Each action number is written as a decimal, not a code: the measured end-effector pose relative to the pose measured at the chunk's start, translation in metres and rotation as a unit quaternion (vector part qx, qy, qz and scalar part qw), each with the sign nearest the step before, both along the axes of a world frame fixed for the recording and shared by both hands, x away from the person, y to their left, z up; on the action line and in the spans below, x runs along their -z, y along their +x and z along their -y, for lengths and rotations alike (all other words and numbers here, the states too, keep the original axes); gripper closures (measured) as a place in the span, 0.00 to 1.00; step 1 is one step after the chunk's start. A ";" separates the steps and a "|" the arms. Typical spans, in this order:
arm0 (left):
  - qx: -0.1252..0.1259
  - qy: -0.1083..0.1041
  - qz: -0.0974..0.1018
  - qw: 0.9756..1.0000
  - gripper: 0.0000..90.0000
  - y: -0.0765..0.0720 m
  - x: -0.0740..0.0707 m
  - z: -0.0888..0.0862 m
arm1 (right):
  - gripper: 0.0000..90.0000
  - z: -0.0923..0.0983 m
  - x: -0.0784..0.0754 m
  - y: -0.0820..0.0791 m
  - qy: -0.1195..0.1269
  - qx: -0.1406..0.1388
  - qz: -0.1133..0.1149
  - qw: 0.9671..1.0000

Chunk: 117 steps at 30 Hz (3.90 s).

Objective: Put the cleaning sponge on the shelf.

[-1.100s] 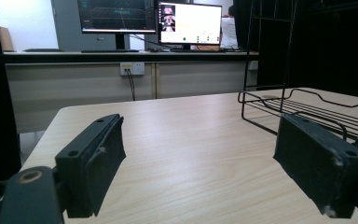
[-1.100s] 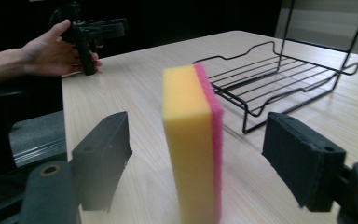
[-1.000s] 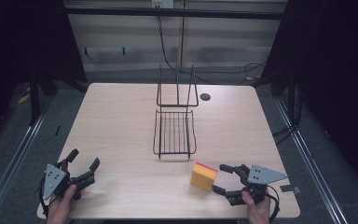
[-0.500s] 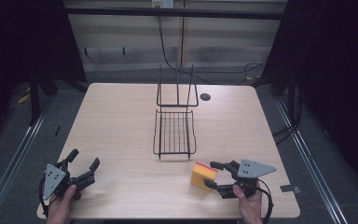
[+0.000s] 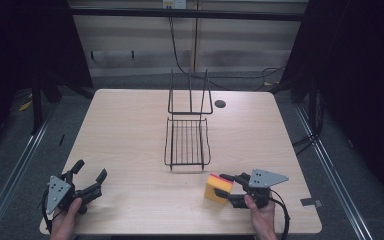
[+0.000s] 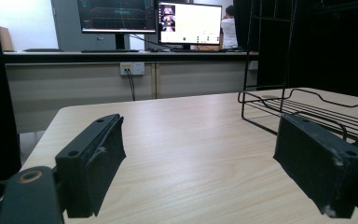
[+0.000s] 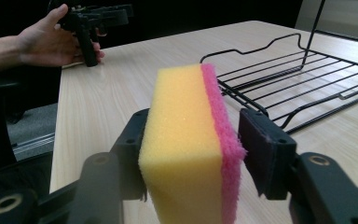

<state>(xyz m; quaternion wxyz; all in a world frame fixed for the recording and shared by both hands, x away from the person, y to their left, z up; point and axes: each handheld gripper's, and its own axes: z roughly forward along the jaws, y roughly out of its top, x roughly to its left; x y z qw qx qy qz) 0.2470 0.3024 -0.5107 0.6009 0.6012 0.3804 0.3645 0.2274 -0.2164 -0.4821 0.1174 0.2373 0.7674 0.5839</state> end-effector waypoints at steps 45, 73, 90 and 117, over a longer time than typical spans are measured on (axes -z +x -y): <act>0.000 0.000 0.000 1.000 0.17 0.000 0.000 0.000 | 0.66 -0.006 -0.014 0.009 0.004 -0.017 0.006 1.000; 0.000 0.000 0.000 1.000 0.17 0.000 0.000 0.000 | 0.66 -0.014 -0.037 0.038 -0.003 -0.056 0.022 0.998; 0.001 0.000 0.000 1.000 0.17 0.000 0.000 0.000 | 0.66 -0.023 -0.054 0.057 0.007 -0.073 0.023 0.997; 0.001 0.000 0.000 1.000 0.17 0.000 0.000 0.000 | 0.66 -0.043 -0.074 0.094 0.002 -0.105 0.014 0.994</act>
